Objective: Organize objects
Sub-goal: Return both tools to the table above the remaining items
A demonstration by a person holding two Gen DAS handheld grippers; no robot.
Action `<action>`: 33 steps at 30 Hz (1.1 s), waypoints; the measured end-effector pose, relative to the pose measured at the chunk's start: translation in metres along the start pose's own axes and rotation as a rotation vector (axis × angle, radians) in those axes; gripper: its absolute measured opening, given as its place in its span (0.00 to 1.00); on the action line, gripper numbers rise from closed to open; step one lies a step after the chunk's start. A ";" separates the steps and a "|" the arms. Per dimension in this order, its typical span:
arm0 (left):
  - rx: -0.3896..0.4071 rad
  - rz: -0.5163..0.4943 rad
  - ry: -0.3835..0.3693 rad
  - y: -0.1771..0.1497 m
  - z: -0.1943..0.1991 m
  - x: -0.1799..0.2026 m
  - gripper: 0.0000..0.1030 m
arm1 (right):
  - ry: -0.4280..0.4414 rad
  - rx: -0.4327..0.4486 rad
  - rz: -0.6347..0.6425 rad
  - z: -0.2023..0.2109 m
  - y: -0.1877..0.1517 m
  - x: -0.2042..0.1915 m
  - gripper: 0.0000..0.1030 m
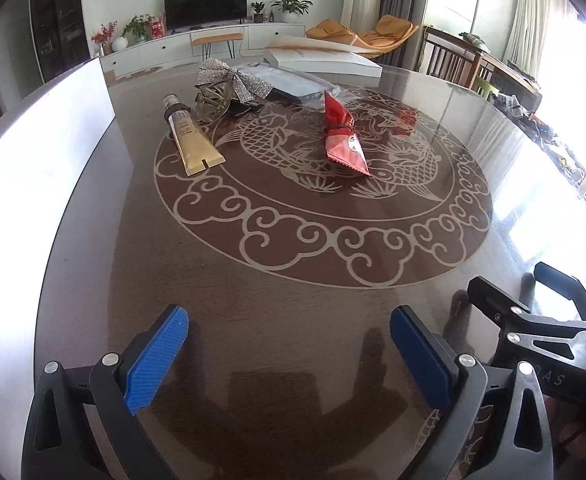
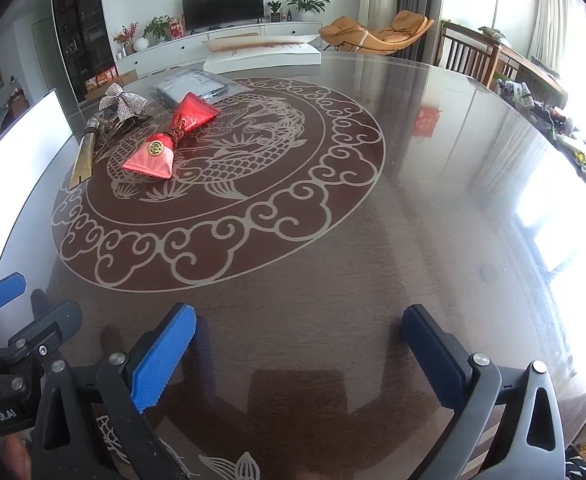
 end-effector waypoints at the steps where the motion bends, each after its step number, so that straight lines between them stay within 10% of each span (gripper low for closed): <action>1: 0.007 -0.008 0.014 0.000 -0.001 0.000 1.00 | 0.001 0.002 0.001 0.000 0.000 0.000 1.00; 33: -0.037 -0.018 0.054 0.006 -0.003 -0.023 1.00 | 0.002 0.014 -0.004 0.002 -0.004 0.000 1.00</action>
Point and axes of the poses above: each gripper's, at about its wrist camera, not at the fingertips, and z roughly against the way its jaws point, x to its right, y to its top, the point moved 1 cm from there along -z, roughly the way its jaws point, and after that the axes turned 9 degrees about -y, right-handed, at the moved point
